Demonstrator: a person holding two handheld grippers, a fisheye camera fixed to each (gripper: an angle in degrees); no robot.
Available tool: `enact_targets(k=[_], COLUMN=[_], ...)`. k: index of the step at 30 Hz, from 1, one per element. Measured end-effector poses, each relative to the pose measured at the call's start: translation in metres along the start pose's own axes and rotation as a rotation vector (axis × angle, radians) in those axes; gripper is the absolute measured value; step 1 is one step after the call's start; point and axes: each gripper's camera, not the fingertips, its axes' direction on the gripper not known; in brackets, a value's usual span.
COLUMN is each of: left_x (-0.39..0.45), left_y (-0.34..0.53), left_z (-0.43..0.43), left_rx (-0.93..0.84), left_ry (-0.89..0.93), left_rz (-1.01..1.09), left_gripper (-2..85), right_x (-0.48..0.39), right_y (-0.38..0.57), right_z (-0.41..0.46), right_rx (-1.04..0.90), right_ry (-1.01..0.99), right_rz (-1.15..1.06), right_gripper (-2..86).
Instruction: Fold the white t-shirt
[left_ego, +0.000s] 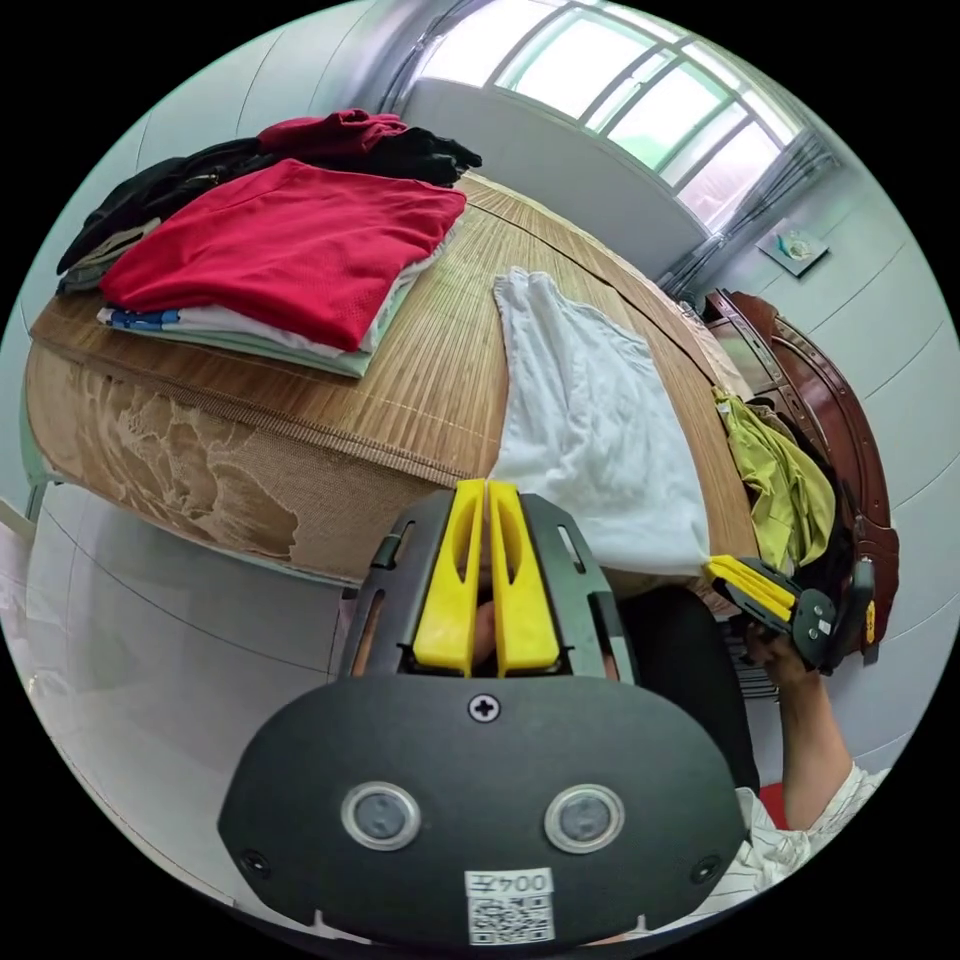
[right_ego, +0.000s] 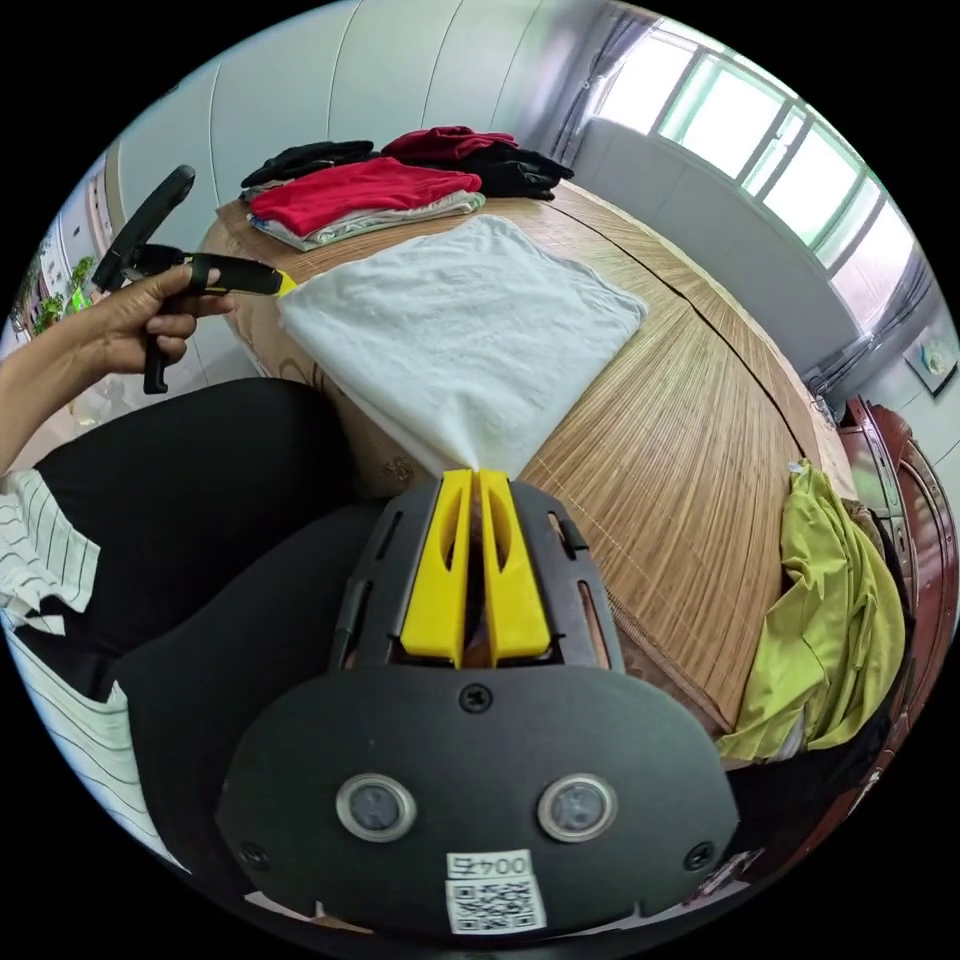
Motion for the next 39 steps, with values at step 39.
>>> enact_targets(k=[39], left_x=[-0.054], left_y=[-0.063], left_z=[-0.051], left_rx=[0.104], left_ry=[0.247], left_rz=[0.162], left_gripper=[0.2], right_x=[0.386], right_y=[0.011], right_z=[-0.056], right_rx=[0.489], right_ry=[-0.974], right_rz=[0.803], right_gripper=[-0.8])
